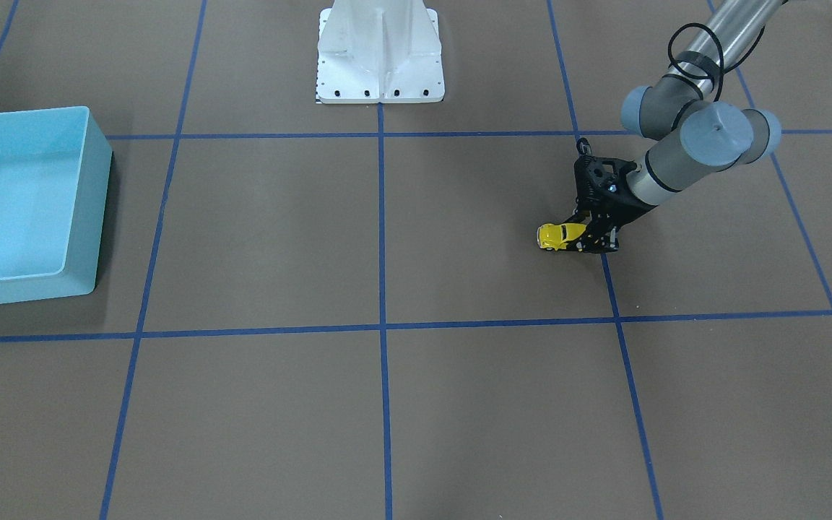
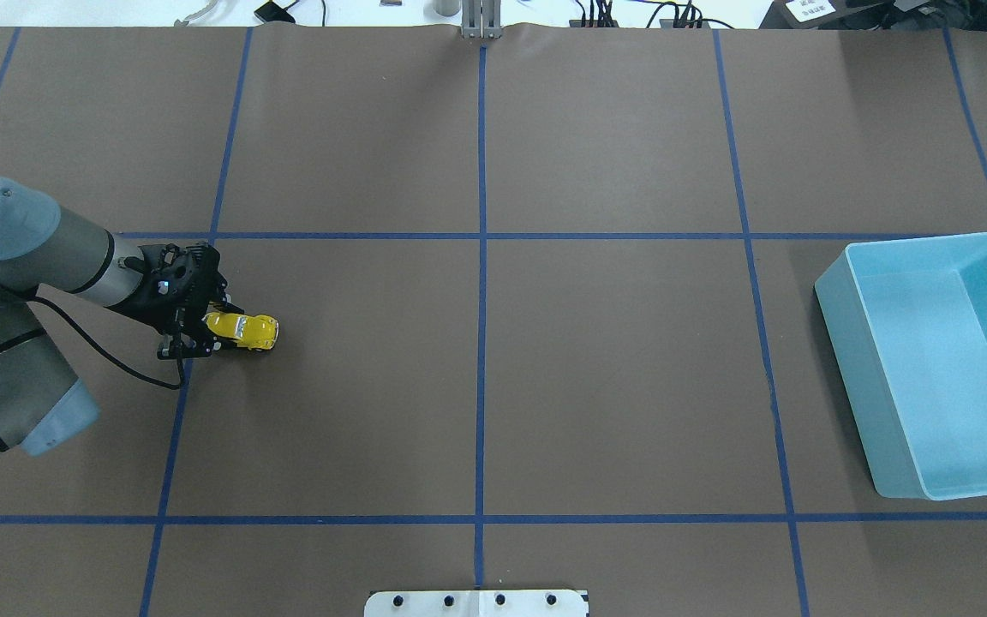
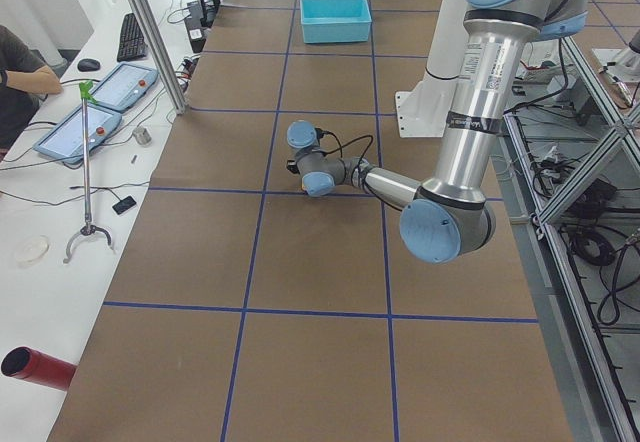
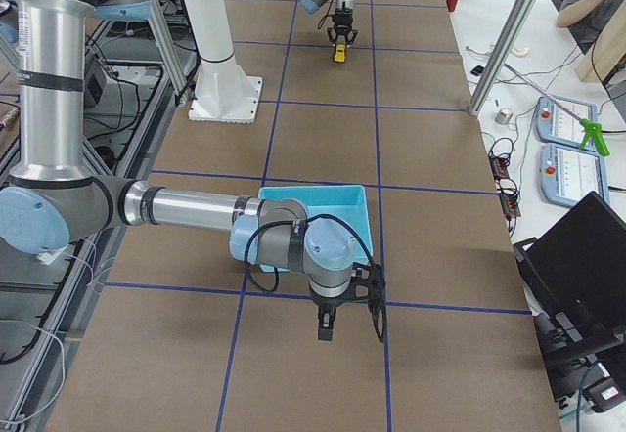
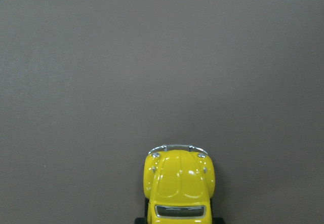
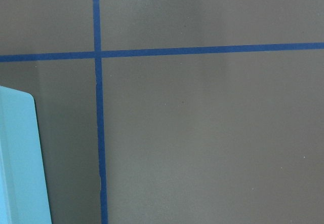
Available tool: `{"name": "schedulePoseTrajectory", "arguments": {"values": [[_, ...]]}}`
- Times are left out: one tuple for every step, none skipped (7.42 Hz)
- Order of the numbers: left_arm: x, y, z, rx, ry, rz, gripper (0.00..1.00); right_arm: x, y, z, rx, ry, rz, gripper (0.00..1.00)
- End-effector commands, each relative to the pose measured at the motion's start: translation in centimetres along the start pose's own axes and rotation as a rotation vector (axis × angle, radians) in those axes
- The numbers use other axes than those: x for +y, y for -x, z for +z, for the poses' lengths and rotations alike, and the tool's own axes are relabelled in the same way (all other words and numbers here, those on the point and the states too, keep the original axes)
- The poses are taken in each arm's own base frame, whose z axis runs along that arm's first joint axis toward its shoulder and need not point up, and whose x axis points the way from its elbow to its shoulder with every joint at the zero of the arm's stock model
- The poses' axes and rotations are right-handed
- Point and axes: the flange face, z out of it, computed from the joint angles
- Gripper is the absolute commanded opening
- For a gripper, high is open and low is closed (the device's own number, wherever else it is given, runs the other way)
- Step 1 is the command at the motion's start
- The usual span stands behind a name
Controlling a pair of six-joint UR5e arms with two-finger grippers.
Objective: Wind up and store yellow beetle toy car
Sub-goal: 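Drag the car back toward the robot with the left gripper to wind it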
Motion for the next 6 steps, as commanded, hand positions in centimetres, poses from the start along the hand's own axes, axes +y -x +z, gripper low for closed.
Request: {"name": "schedulePoseTrajectory", "arguments": {"values": [[0.4,0.1,-0.4,-0.004,0.001,-0.004,0.0,0.0,0.0,0.0,0.0,0.0,0.0,1.0],[0.5,0.0,-0.4,-0.004,0.001,-0.004,0.0,0.0,0.0,0.0,0.0,0.0,0.0,1.0],[0.9,-0.1,-0.3,-0.002,0.005,-0.006,0.0,0.0,0.0,0.0,0.0,0.0,0.0,1.0],[1.2,-0.2,-0.3,-0.002,0.008,-0.008,0.0,0.0,0.0,0.0,0.0,0.0,0.0,1.0],[1.2,-0.3,-0.4,-0.006,0.001,-0.003,0.0,0.0,0.0,0.0,-0.001,0.0,0.0,1.0],[1.5,-0.5,-0.4,-0.006,0.001,-0.003,0.0,0.0,0.0,0.0,0.0,0.0,0.0,1.0]]}}
